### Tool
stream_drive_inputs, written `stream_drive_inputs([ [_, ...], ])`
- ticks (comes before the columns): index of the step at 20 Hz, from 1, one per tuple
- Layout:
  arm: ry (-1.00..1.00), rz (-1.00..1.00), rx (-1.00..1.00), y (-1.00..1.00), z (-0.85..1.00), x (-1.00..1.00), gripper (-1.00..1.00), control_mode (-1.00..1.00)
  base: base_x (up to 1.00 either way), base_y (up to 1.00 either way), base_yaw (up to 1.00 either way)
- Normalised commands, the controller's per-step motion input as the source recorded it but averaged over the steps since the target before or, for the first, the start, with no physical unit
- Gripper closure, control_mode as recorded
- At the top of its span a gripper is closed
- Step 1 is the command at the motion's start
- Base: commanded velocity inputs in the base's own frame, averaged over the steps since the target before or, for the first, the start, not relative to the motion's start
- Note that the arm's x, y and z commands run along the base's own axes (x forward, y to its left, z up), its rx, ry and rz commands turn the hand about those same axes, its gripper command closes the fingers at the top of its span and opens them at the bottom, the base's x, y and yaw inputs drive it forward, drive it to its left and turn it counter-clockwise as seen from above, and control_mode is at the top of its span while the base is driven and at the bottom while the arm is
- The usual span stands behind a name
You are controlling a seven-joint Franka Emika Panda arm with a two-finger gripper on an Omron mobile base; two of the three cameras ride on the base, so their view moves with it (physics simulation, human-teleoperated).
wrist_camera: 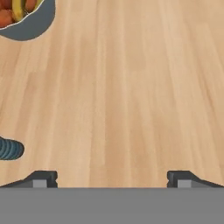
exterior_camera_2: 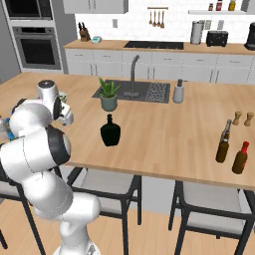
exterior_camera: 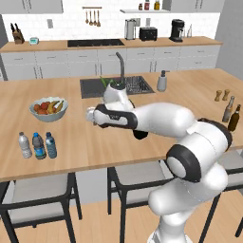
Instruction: Move the plastic bottles in the middle to the plastics group, and the glass bottles in the middle to the glass group.
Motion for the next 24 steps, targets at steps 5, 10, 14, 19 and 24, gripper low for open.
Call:
stream_drive_inputs([
  [5,0.02,-0.15,0.13,-1.0,-0.01,-0.17,-1.0,-1.0,0.0,0.0,0.0],
  [10,0.03,-0.12,0.03,-0.98,0.0,-0.08,-1.0,-1.0,0.0,0.0,0.0],
  [14,0.01,-0.05,-0.07,-0.45,0.1,-0.08,-1.0,-1.0,0.0,0.0,0.0],
  [19,0.12,0.0,-0.49,0.02,0.4,0.0,-1.0,-1.0,0.0,0.0,0.0],
  [24,0.0,0.02,-0.32,-0.07,0.55,0.17,-1.0,-1.0,0.0,0.0,0.0],
])
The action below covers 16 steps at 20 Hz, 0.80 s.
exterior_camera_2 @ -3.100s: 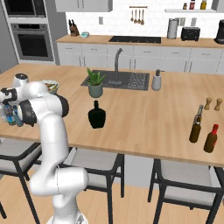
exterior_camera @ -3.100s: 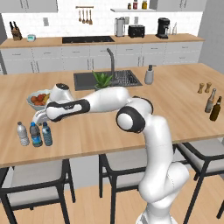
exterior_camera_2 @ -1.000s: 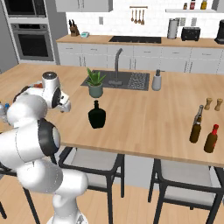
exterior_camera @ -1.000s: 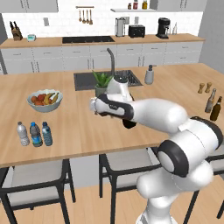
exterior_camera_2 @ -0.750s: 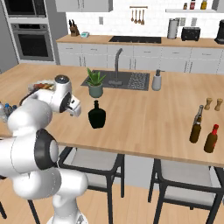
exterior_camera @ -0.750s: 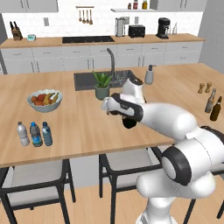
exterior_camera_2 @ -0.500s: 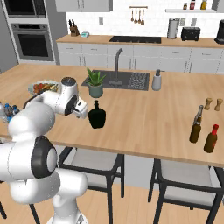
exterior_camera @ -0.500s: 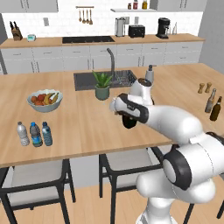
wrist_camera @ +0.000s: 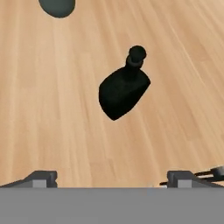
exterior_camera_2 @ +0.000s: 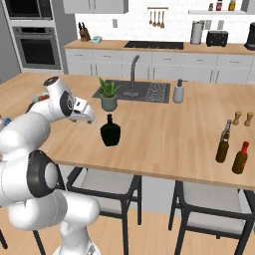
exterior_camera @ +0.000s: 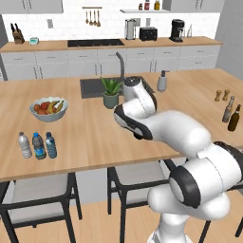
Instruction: Move the plastic bottles in the middle to the plastics group, and the glass bottles in the middle to the glass group.
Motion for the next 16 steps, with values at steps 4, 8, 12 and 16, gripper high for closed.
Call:
stream_drive_inputs([
  [4,-0.02,0.01,0.04,-0.43,0.1,0.17,-1.0,-1.0,0.0,0.0,0.0],
  [8,0.0,0.0,0.07,-1.0,0.0,0.56,-1.0,-1.0,0.0,0.0,0.0],
  [12,0.0,0.0,0.11,-0.79,-0.02,0.25,-1.0,-1.0,0.0,0.0,0.0],
  [16,-0.06,0.05,0.13,-0.03,0.0,0.34,-1.0,-1.0,0.0,0.0,0.0],
])
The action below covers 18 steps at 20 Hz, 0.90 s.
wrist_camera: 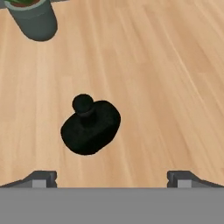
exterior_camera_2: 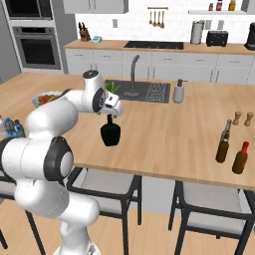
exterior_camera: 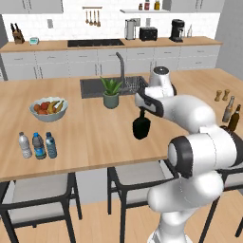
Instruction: Move the plastic bottles in the middle to the plastics group, and the glass bottles in the middle to the glass group.
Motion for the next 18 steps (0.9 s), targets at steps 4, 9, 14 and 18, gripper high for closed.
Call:
stream_drive_inputs([
  [4,-0.04,0.06,0.15,0.01,-0.05,0.49,-1.0,-1.0,0.0,0.0,0.0],
  [9,0.0,0.03,0.05,0.24,-0.11,0.48,-1.0,-1.0,0.0,0.0,0.0],
  [14,0.0,0.0,0.0,0.11,-0.05,0.08,-1.0,-1.0,0.0,0.0,0.0],
  [18,0.02,0.0,0.0,0.0,-0.16,0.0,-1.0,-1.0,0.0,0.0,0.0],
])
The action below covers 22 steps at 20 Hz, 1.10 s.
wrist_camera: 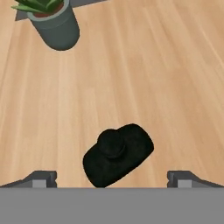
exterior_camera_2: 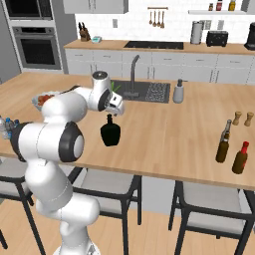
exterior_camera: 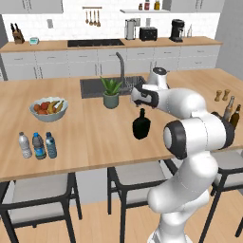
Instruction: Move the plastic bottles in the middle to the plastics group, and the glass bottles in the middle to the glass group.
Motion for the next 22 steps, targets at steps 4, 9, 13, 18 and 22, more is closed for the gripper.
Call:
stream_drive_inputs([
  [4,0.03,0.0,0.0,0.0,-0.18,0.0,-1.0,-1.0,0.0,0.0,0.0],
  [9,0.02,0.02,0.0,0.01,-0.17,0.17,-1.0,-1.0,0.0,0.0,0.0],
  [13,0.0,0.01,0.0,0.0,-0.17,0.27,-1.0,-1.0,0.0,0.0,0.0],
  [18,0.01,0.0,0.0,0.0,-0.05,0.23,-1.0,-1.0,0.0,0.0,0.0],
  [22,0.0,0.0,0.0,0.0,-0.01,0.02,-1.0,-1.0,0.0,0.0,0.0],
])
